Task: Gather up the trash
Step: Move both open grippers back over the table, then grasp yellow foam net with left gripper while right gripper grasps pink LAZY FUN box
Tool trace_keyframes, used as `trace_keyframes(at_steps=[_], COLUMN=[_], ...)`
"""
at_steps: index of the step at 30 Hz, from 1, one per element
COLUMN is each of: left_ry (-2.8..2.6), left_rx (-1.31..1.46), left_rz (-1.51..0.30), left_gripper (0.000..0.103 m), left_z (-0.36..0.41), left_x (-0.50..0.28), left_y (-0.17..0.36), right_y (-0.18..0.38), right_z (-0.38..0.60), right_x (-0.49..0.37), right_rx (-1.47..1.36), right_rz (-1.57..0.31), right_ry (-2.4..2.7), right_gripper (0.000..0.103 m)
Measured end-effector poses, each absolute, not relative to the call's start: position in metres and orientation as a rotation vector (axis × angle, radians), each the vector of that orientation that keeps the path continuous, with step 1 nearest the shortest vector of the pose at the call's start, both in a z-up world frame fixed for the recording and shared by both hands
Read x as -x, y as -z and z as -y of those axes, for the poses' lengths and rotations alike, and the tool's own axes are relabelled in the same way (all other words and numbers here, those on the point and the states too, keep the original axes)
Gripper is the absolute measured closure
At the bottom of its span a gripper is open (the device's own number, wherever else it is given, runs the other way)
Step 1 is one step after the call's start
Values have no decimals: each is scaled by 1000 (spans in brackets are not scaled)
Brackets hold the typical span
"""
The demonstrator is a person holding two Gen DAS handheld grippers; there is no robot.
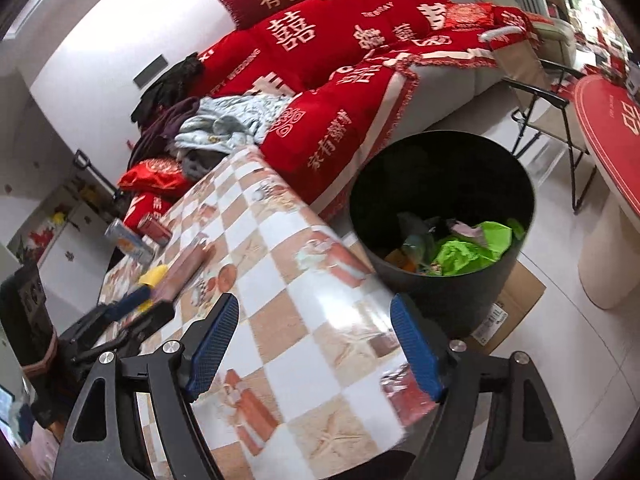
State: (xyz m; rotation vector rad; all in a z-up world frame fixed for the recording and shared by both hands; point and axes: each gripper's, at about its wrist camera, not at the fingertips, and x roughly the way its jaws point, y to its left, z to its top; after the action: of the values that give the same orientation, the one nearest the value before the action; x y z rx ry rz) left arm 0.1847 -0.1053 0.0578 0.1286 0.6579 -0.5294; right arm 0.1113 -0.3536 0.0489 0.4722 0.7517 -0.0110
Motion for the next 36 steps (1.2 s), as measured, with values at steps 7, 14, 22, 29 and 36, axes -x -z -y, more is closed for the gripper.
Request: trace_keyframes(at_steps=[7, 14, 22, 29, 36], left_ry=[432, 340, 183, 61, 28], left_rx=[-58, 11, 83, 198, 309], left_rz=[-638, -670, -749, -842, -882], left_gripper=[0, 0, 0, 0, 0], left_z=[55, 5, -51, -106, -132], left_x=[-200, -222, -251, -279, -292], left_y=[-59, -48, -33, -9, 5], right_y=[-51, -53, -49, -43, -32], right_z=[313, 271, 228, 204, 199], right_x=[-131, -152, -188, -207, -221], right_rx=[-428, -380, -340, -320, -339], right_rz=[-778, -764, -823, -858, -903], right_ry=[-31, -97, -149, -187, -184], right_gripper=[19, 0, 0, 0, 0])
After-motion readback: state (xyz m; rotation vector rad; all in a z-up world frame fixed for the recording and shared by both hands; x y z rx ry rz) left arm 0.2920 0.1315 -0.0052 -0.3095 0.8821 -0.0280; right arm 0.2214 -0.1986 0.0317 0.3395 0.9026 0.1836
